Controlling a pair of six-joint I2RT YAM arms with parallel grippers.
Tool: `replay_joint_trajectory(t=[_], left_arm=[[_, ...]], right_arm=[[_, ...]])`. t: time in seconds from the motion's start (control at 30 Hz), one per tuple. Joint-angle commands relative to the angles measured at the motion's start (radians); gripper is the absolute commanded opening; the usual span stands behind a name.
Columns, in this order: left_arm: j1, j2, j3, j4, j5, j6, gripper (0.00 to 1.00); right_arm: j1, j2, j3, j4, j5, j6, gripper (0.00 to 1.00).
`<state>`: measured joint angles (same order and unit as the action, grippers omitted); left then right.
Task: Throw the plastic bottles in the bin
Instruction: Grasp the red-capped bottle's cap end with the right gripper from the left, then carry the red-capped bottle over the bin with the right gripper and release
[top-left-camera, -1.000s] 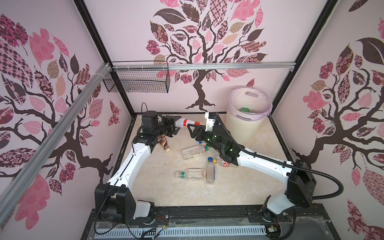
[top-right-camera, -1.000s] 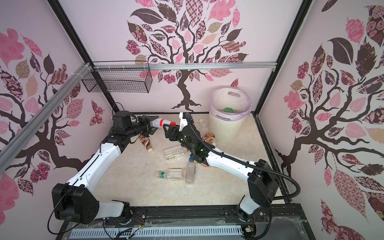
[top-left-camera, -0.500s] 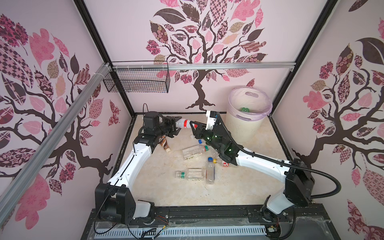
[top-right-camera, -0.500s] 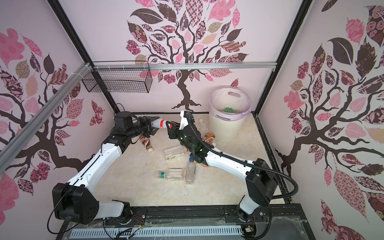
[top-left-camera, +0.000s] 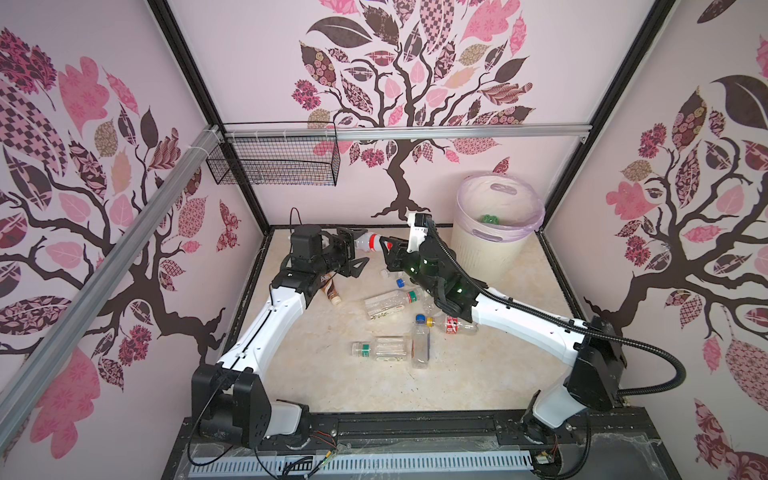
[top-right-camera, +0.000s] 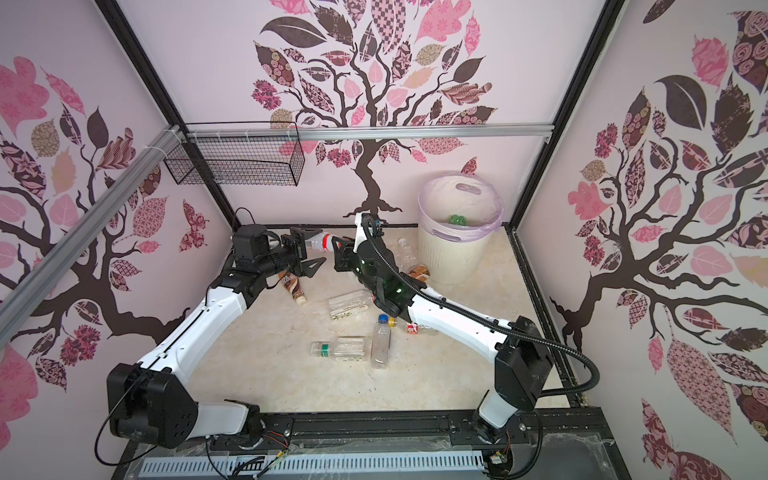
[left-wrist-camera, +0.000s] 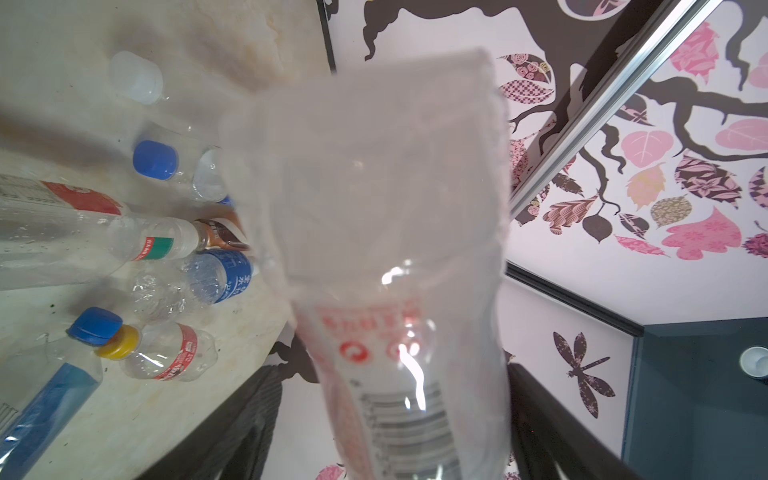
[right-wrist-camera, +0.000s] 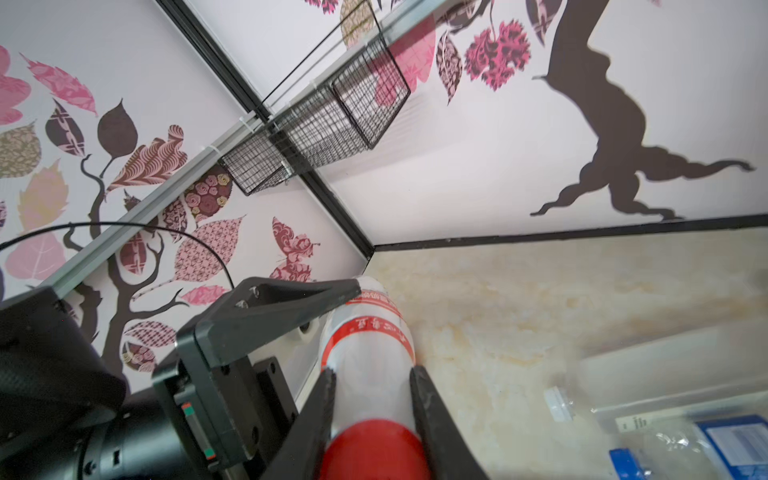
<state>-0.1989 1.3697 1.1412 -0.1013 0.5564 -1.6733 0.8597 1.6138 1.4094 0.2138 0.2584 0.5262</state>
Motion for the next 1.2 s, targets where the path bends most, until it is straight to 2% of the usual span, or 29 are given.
replay_joint_trajectory(t=[0.0, 0.2, 0.33, 0.5, 0.67, 0.8, 0.97, 1.1, 1.17], left_arm=[[0.015, 0.022, 0.001, 0.045, 0.047, 0.054, 0.98], [0.015, 0.059, 0.078, 0.165, 0.125, 0.121, 0.98], [-0.009, 0.081, 0.173, 0.196, 0.155, 0.203, 0.98], [-0.09, 0.124, 0.421, -0.025, 0.154, 0.478, 0.98], [-0.179, 0.166, 0.599, -0.161, 0.131, 0.661, 0.98], [-0.217, 0.173, 0.642, -0.19, 0.111, 0.709, 0.98], [-0.221, 0.158, 0.629, -0.197, 0.094, 0.725, 0.98], [-0.22, 0.152, 0.617, -0.204, 0.082, 0.737, 0.98], [-0.22, 0.15, 0.612, -0.208, 0.083, 0.735, 0.98]], right_arm=[[-0.036, 0.02, 0.144, -0.214, 0.077, -0.1, 0.06], [-0.068, 0.007, 0.317, -0.404, 0.238, -0.302, 0.06], [-0.094, -0.036, 0.385, -0.443, 0.328, -0.414, 0.06], [-0.101, -0.086, 0.515, -0.451, 0.472, -0.602, 0.06], [-0.101, -0.14, 0.627, -0.426, 0.566, -0.759, 0.06], [-0.099, -0.177, 0.715, -0.416, 0.595, -0.82, 0.06], [-0.099, -0.183, 0.838, -0.463, 0.612, -0.855, 0.05], [-0.119, -0.176, 0.773, -0.432, 0.669, -0.906, 0.04], [-0.172, -0.158, 0.747, -0.514, 0.653, -0.825, 0.02]])
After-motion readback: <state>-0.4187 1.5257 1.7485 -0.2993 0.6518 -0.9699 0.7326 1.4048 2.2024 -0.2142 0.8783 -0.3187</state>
